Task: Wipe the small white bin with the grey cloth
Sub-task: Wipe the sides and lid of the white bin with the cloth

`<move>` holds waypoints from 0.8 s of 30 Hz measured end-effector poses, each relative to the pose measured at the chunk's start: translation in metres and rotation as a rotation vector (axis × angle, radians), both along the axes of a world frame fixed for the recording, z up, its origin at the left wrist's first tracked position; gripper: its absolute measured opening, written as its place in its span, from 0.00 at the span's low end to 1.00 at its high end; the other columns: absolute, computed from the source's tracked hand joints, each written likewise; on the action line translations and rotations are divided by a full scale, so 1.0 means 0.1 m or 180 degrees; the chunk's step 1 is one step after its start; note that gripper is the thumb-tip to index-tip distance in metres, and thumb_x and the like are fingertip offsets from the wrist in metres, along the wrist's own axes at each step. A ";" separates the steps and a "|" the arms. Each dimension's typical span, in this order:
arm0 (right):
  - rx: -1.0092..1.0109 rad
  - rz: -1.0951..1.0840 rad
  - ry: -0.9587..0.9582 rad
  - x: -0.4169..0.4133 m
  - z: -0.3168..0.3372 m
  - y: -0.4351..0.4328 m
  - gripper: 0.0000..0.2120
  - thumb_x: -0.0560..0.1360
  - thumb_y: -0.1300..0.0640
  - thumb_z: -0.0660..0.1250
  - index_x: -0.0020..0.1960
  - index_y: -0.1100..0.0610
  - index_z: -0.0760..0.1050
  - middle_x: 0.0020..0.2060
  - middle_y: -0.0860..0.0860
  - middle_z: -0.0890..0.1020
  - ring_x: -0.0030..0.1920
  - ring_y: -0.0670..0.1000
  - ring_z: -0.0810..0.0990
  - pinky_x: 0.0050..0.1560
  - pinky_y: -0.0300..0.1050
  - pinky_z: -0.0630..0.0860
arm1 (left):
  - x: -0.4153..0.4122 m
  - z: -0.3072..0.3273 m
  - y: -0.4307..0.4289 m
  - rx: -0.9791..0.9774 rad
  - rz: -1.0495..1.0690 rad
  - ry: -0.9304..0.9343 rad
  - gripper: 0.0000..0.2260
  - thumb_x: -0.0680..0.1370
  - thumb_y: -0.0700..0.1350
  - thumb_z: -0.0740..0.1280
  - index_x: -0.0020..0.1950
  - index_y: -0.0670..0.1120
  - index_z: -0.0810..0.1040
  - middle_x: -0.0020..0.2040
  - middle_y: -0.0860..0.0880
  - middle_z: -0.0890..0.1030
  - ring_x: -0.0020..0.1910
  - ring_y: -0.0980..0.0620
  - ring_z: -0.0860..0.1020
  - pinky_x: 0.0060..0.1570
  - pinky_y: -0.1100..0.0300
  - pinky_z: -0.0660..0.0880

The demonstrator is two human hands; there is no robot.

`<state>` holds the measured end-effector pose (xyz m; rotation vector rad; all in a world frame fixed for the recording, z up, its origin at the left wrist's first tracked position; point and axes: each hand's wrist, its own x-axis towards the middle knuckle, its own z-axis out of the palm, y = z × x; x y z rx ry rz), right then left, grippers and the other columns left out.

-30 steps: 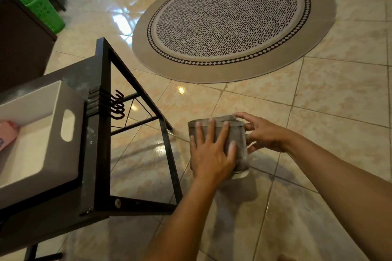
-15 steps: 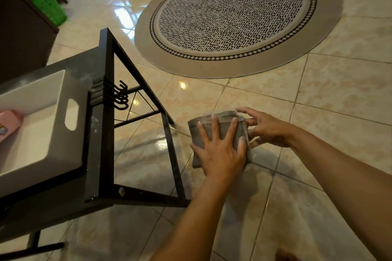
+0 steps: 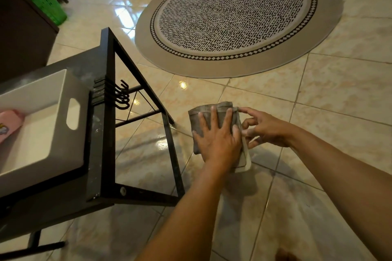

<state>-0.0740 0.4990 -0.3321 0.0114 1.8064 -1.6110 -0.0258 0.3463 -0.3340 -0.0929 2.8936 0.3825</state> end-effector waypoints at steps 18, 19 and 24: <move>0.0051 -0.0431 -0.0125 0.08 0.03 0.24 0.37 0.75 0.73 0.66 0.76 0.44 0.61 0.43 0.59 0.76 0.42 0.58 0.82 0.40 0.52 0.83 | 0.47 -0.04 0.07 0.0080 -0.0036 0.0234 0.27 0.81 0.60 0.47 0.77 0.66 0.38 0.79 0.49 0.34 0.76 0.43 0.30 0.74 0.38 0.44; 0.0276 -0.0389 -0.0040 0.03 0.07 0.28 0.35 0.76 0.69 0.67 0.75 0.44 0.62 0.45 0.59 0.77 0.43 0.58 0.82 0.42 0.53 0.84 | 0.47 -0.05 0.06 0.0101 -0.0092 0.0315 0.27 0.81 0.60 0.47 0.77 0.65 0.39 0.80 0.49 0.35 0.76 0.44 0.31 0.74 0.39 0.44; 0.1212 0.0059 0.1061 -0.43 0.27 0.23 0.17 0.81 0.56 0.61 0.68 0.47 0.74 0.60 0.54 0.76 0.53 0.53 0.75 0.52 0.50 0.73 | 0.47 -0.13 -0.04 0.0189 -0.0312 0.0440 0.26 0.81 0.60 0.48 0.78 0.65 0.42 0.80 0.50 0.36 0.76 0.46 0.30 0.74 0.42 0.41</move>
